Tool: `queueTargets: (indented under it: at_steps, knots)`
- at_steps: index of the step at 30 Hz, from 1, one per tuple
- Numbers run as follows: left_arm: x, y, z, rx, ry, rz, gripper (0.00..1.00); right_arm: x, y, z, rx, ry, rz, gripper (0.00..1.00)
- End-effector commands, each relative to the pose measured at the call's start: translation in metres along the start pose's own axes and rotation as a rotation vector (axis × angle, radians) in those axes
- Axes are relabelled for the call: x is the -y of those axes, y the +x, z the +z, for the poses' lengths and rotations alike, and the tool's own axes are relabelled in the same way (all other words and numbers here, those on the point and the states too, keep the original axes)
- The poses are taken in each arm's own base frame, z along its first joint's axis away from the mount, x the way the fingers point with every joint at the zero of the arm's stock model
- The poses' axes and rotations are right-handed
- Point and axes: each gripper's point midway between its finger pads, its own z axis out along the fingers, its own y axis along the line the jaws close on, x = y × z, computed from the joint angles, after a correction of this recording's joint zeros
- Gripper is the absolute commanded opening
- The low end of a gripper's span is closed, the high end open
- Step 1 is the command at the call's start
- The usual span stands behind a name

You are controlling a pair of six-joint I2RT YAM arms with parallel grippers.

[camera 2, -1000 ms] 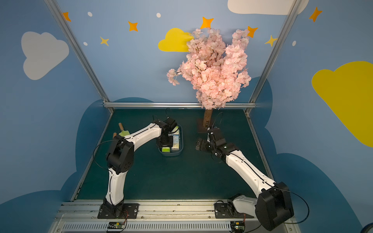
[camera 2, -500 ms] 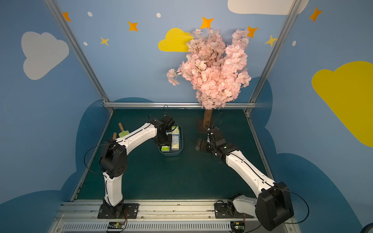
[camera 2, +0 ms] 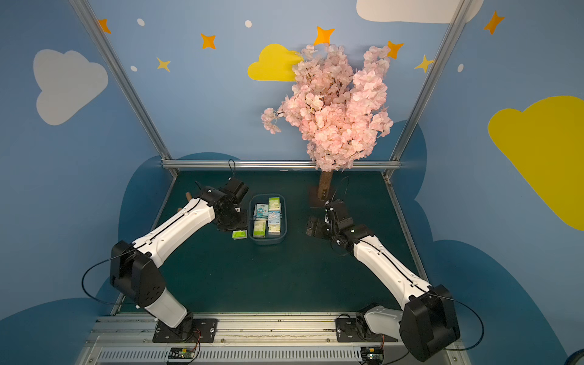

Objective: Take the pocket tissues out of the storage box
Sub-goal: Place the pocket tissues at the center of the board.

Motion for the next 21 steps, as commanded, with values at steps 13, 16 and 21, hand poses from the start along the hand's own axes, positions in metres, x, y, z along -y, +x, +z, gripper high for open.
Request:
queueTargets:
  at_steps: [13, 16, 21]
  knots:
    - [-0.032, 0.065, 0.059, -0.163, -0.029, -0.044, 0.45, 0.003, 0.006, 0.005, -0.033, 0.006, 0.011, 0.98]
    - [-0.032, 0.069, 0.071, -0.182, -0.027, -0.036, 0.44, 0.004, 0.007, 0.004, -0.033, 0.008, 0.011, 0.98]
    - [-0.036, 0.076, 0.085, -0.220, -0.052, -0.011, 0.44, 0.006, 0.009, 0.001, -0.030, 0.015, 0.015, 0.98]
